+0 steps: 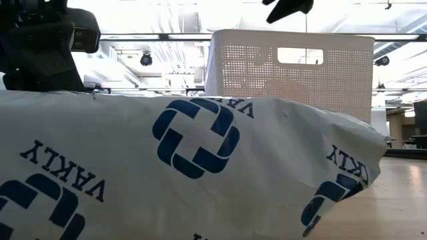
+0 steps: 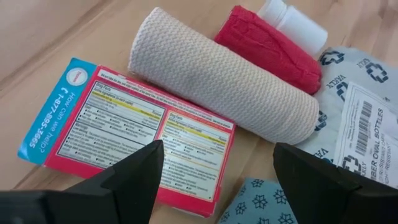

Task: Pick & place medical supplies in basket/bin
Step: Adjust the white bin

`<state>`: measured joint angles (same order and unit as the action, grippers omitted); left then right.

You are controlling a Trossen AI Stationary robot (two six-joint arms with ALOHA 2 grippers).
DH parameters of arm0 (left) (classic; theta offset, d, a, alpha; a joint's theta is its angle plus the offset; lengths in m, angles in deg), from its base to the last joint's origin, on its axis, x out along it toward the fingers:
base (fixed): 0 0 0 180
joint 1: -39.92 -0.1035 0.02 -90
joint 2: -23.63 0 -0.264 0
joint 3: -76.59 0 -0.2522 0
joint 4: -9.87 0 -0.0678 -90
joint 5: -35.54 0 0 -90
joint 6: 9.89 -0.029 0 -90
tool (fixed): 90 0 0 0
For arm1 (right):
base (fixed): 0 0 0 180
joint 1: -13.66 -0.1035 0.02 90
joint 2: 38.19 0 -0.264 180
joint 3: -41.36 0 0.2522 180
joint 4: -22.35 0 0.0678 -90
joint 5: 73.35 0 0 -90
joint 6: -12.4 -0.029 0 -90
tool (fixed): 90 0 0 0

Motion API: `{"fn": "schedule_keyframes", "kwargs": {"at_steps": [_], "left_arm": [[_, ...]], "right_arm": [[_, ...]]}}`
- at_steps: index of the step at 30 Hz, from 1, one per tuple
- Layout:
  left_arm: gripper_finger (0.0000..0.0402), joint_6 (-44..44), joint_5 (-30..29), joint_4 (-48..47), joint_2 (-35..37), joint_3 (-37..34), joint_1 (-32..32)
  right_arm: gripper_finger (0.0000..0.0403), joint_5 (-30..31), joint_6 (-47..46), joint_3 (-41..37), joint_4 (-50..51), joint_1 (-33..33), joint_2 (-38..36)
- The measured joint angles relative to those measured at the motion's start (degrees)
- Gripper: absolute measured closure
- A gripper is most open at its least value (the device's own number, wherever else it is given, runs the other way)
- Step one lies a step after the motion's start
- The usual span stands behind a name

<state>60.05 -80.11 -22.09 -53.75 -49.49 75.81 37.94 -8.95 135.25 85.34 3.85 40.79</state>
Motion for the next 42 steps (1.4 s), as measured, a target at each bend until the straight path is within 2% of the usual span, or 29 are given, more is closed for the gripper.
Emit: {"fn": "schedule_keyframes", "kwargs": {"at_steps": [2, 4, 7, 11, 14, 16, 21, 23, 26, 30, 36, 39, 40, 42], "left_arm": [[0.0121, 4.4, 0.3, -0.8, 0.0, 0.0, -0.9], [0.0121, 13.7, 1.0, -4.3, 0.0, 0.0, -2.6], [0.0121, 25.9, 1.3, -10.4, 0.0, 0.0, -4.6], [0.0121, 32.8, 1.8, -15.2, 0.0, 0.0, -6.0], [0.0121, 33.1, 2.6, -15.9, 0.0, 0.0, -6.0], [0.0121, 32.5, 3.1, -15.7, 0.0, 0.3, -6.0], [0.0121, 26.8, 3.0, -12.1, 0.0, 2.0, -6.2], [0.0121, 24.1, 3.0, -11.7, -0.1, 2.5, -6.7], [0.0121, 23.0, 2.9, -11.9, -0.1, 2.2, -6.8], [0.0121, 23.5, 3.1, -11.8, -0.1, 2.0, -6.8], [0.0121, 23.2, 3.1, -11.8, -0.1, 2.0, -6.8], [0.0121, 22.2, 3.1, -11.8, -0.1, 2.0, -6.8], [0.0121, 22.2, 3.1, -11.8, -0.1, 2.0, -6.8], [0.0121, 22.1, 3.1, -11.7, -0.1, 2.0, -6.8]], "right_arm": [[0.0106, 1.9, -4.2, 0.0, 2.8, -2.1, 0.0], [0.0106, 4.6, -12.4, 0.0, 7.6, -3.4, 0.0], [0.0106, 8.7, -27.3, -0.1, 16.6, -5.5, -0.2], [0.0106, 11.2, -49.5, -0.1, 28.9, -9.6, -0.5], [0.0106, 5.0, -58.8, -0.8, 33.1, -12.4, -0.5], [0.0109, 2.4, -60.8, -1.3, 32.7, -14.1, -0.7], [0.0125, -9.8, -68.3, -2.6, 29.8, -16.7, -0.4], [0.0133, -11.5, -68.9, -3.4, 27.0, -17.3, 0.3], [0.0143, -3.3, -69.2, -3.0, 26.1, -18.5, -0.3], [0.0153, 2.8, -67.4, -1.1, 26.1, -18.3, -1.4], [0.0156, 15.9, -62.3, 3.5, 27.1, -21.0, -2.2], [0.0159, 15.0, -58.2, 5.5, 28.0, -23.0, -1.9], [0.0161, 11.9, -55.3, 6.2, 27.6, -23.8, -1.9], [0.0169, 1.8, -50.8, 7.0, 26.6, -25.4, -1.9]]}}
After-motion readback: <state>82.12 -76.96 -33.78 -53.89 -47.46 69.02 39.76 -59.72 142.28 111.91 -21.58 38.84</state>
